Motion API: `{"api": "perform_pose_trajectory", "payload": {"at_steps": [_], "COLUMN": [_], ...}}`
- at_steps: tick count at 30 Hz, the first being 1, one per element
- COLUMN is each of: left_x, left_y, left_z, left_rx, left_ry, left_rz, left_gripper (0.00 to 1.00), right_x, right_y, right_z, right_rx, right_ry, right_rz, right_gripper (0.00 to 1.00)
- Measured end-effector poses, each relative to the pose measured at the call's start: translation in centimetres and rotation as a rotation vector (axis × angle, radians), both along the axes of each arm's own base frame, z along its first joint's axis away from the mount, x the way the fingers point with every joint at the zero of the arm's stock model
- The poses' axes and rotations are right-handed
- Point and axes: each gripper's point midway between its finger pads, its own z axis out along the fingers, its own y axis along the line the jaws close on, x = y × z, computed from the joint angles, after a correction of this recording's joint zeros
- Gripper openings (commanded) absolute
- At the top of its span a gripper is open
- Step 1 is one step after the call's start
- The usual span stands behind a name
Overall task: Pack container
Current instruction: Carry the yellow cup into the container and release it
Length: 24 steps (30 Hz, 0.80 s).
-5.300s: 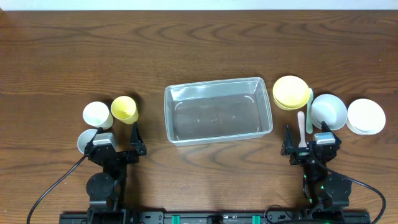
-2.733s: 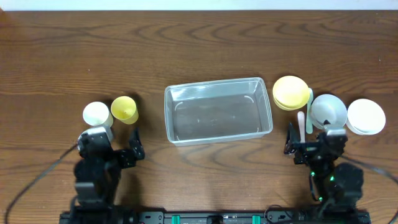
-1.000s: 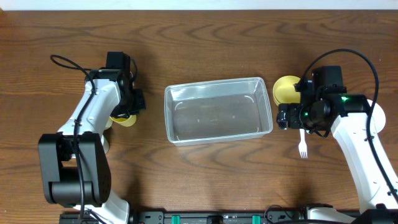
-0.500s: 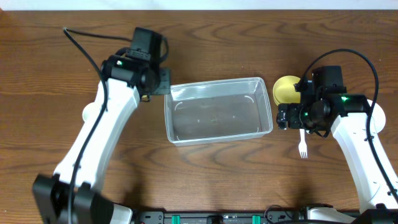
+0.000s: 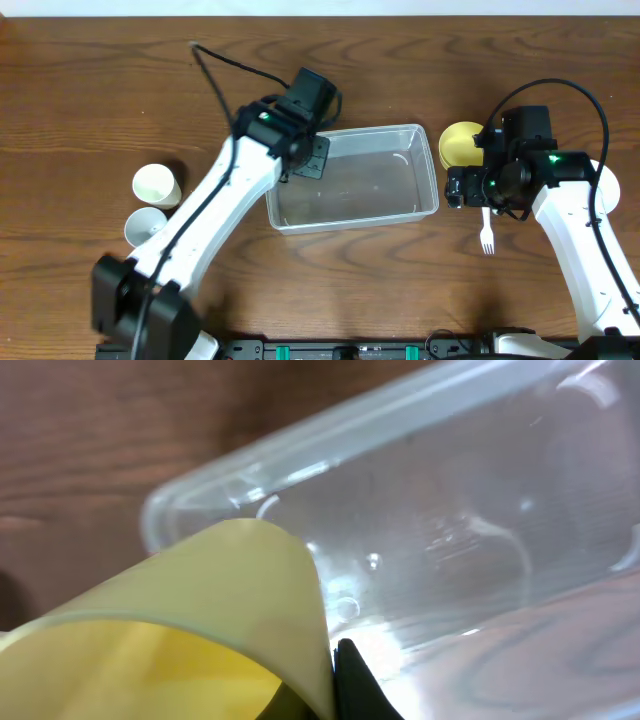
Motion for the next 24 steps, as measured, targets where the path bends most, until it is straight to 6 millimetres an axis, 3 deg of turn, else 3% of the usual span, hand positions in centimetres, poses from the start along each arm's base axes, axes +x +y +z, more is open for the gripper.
{"api": "perform_pose_trajectory", "payload": {"at_steps": [6,9,15,24], "left_x": [1.0,1.4,2.3,4.0], "left_y": [-0.7,-0.9,-0.9,0.1], "left_z": [-5.1,-6.6,-7.8,-7.7], "left_rx": [0.046,0.057,0.058,0.038], "left_ry": [0.085,0.098,0.099,0.063], "left_rz": [-0.01,-0.022,-0.018,-0.009], "left_gripper": [0.06,0.06,0.06,0.07], "right_x": [-0.1,-0.1,-0.2,-0.2], "right_y": [0.0,0.0,0.0,0.0], "right_z": [0.0,0.0,0.0,0.0], "right_rx": [0.0,-0.001,-0.001,-0.001], "right_ry": [0.004,0.005,0.008,0.008], "right_rz": [0.0,0.0,0.0,0.0], "right_gripper": [0.96,0.96,0.96,0.96]}}
